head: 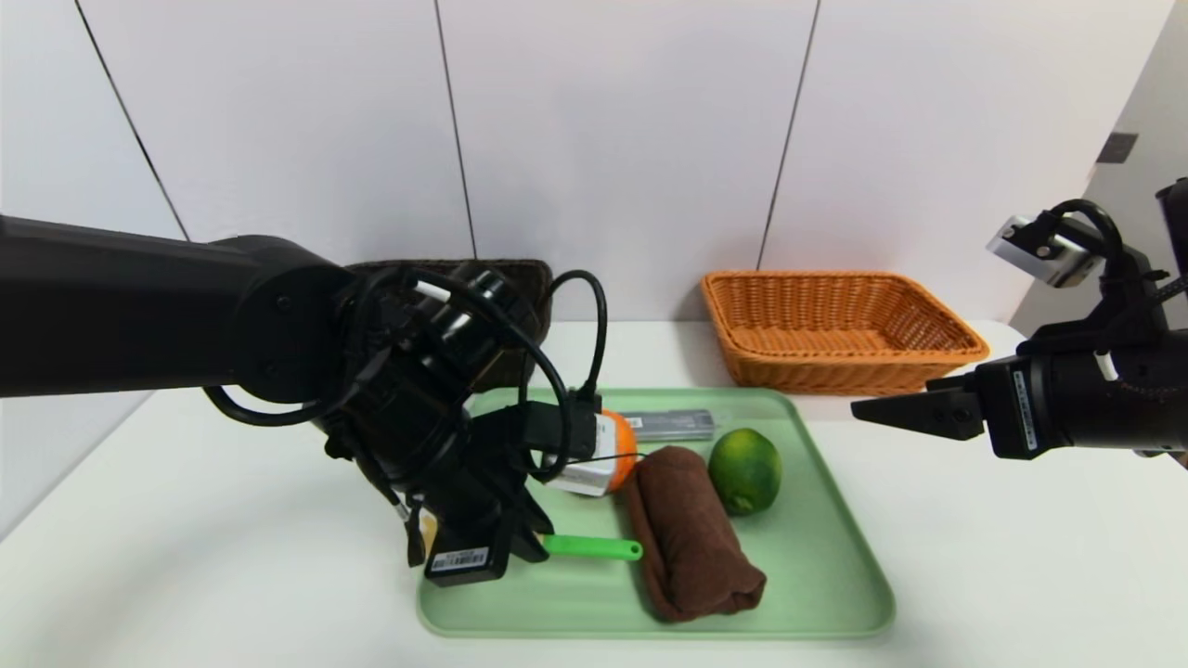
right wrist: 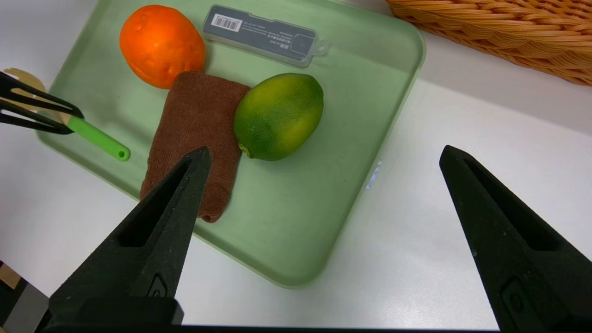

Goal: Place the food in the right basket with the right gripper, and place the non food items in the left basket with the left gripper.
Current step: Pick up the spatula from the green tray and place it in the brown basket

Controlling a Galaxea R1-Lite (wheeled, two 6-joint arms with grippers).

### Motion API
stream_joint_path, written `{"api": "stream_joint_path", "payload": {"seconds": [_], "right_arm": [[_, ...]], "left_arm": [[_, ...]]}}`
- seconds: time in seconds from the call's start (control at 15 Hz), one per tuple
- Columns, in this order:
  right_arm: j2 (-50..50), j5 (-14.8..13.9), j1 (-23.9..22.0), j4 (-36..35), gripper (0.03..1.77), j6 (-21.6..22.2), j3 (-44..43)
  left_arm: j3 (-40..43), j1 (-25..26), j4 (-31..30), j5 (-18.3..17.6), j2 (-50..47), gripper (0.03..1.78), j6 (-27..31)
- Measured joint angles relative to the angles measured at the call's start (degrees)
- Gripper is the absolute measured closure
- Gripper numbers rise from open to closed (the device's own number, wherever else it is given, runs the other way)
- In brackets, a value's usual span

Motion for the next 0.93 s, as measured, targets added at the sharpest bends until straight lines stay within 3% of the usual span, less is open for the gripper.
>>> {"api": "stream_joint_path", "payload": {"seconds": [0.33, 0.53, 0.93], "right_arm": [[0.0, 0.0, 0.0, -0.1, 0.09, -0.1, -0.2], [-0.3, 0.0, -0.1, -0.1, 0.09, -0.1, -0.4], [-0.7, 0.1, 0.4, -0.2, 0.09, -0.4, -0.7]], "left_arm": [[-0.2, 4.3, -0.8, 0.4, -6.1, 1.67, -0.8], [-2.0, 9.0, -2.5, 0.3, -9.3, 1.67, -4.6], [-17.5, 19.3, -2.6, 0.5, -8.1, 1.67, -6.0]]}}
